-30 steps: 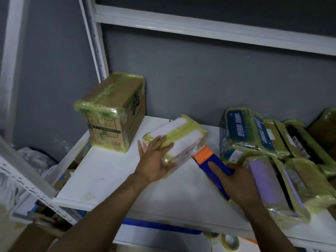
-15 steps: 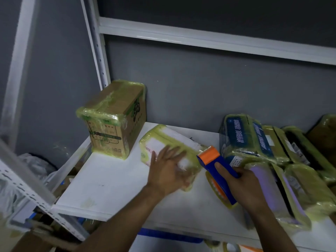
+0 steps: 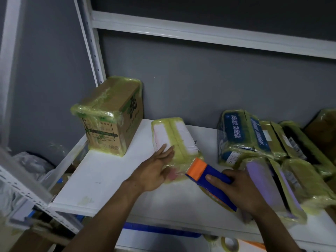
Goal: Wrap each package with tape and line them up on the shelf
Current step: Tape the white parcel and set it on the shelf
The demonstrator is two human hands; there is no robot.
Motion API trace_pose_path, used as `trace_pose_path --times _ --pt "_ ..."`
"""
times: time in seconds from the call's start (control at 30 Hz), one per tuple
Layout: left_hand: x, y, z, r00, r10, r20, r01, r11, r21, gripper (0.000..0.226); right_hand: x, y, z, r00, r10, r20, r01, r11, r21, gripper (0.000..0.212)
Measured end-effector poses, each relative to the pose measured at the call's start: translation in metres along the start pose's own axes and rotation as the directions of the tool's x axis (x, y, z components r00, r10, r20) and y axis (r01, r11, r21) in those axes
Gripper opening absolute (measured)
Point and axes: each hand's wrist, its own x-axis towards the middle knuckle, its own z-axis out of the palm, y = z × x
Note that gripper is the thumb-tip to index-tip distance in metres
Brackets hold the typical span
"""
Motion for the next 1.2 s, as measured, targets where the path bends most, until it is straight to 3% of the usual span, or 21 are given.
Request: trace_pose_path --times 0.1,0.17,0.23,0.3,0.4,0.5,0.73,0.97,1.1,1.2 --pt "-0.014 0.005 0.007 0.946 -0.052 -0.319 0.048 0.999 -0.021 0.046 -0.002 -0.005 0.005 0.995 -0.021 0.098 0.022 1.0 -0.002 0.07" --pt "-0.024 0.019 0.012 0.844 -0.211 -0.493 0.102 0.966 -0.238 0.031 -0.004 -0.009 0.006 0.992 -0.037 0.123 0.037 0.999 0.002 0.065" --pt "-0.033 0.039 0.013 0.837 -0.383 -0.391 0.122 0.827 -0.549 0.019 -0.005 -0.014 0.007 0.988 -0.052 0.146 0.05 0.999 0.021 0.057" --pt "-0.038 0.056 0.012 0.868 -0.453 -0.202 0.162 0.644 -0.748 0.025 -0.005 -0.017 0.008 0.984 -0.068 0.165 0.063 0.997 0.032 0.049" --pt "-0.041 0.067 0.011 0.871 -0.488 -0.064 0.223 0.506 -0.833 0.021 -0.004 -0.02 0.01 0.979 -0.088 0.184 0.082 0.996 0.036 0.044" --pt "-0.04 0.068 0.008 0.851 -0.525 -0.021 0.231 0.41 -0.882 0.01 -0.003 -0.019 0.01 0.976 -0.107 0.188 0.098 0.994 0.057 0.045" --pt "-0.041 0.064 0.005 0.842 -0.538 -0.044 0.231 0.432 -0.872 0.013 -0.002 -0.023 0.014 0.974 -0.138 0.179 0.131 0.99 0.05 0.043" --pt "-0.042 0.048 -0.01 0.839 -0.535 -0.1 0.201 0.476 -0.856 0.017 0.0 -0.035 0.013 0.976 -0.144 0.163 0.152 0.988 -0.04 0.059" --pt "-0.049 0.021 -0.023 0.751 -0.629 -0.203 0.18 0.49 -0.853 0.011 0.001 -0.035 0.006 0.986 -0.12 0.116 0.137 0.978 -0.159 0.056" --pt "-0.051 0.01 -0.02 0.745 -0.635 -0.204 0.205 0.509 -0.836 0.009 0.003 -0.037 0.0 0.989 -0.126 0.08 0.14 0.97 -0.197 0.068"
